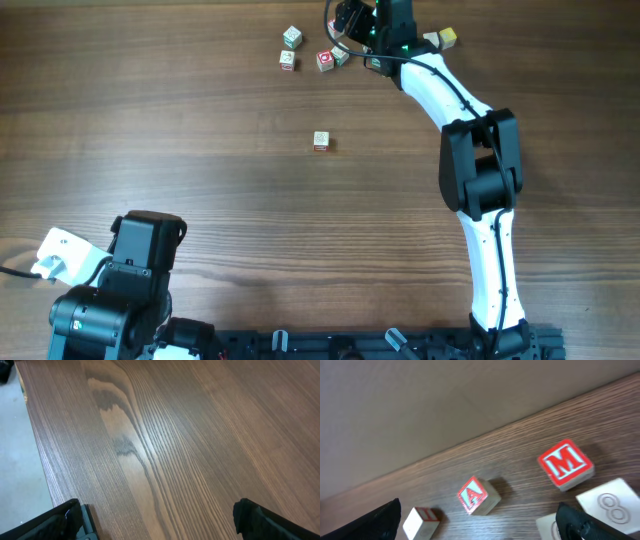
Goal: Form a horizontal line
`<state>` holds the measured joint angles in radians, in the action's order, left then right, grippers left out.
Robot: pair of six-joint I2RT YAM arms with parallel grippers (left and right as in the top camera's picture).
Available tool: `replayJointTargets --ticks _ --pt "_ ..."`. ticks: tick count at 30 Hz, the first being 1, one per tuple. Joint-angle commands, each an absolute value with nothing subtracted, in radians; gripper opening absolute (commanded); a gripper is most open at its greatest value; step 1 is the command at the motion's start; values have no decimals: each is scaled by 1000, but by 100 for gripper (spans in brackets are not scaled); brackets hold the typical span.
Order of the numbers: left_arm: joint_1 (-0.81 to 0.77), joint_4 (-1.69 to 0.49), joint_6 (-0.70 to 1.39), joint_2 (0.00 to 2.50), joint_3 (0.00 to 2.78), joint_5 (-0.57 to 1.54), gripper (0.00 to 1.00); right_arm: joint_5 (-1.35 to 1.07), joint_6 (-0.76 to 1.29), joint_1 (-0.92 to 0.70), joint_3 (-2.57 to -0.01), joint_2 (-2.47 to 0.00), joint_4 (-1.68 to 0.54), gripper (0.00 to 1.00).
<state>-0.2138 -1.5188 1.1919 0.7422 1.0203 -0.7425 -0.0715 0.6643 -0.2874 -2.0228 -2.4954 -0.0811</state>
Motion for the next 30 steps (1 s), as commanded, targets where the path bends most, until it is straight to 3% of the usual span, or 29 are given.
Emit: replayJointTargets --ticks 1,30 --pt "-205 -1520 1213 739 1018 -749 100 -47 711 -280 -2045 -2530 -84 99" --pt "-205 -1520 1213 739 1018 -749 100 -38 717 -274 -2047 -2601 -161 96"
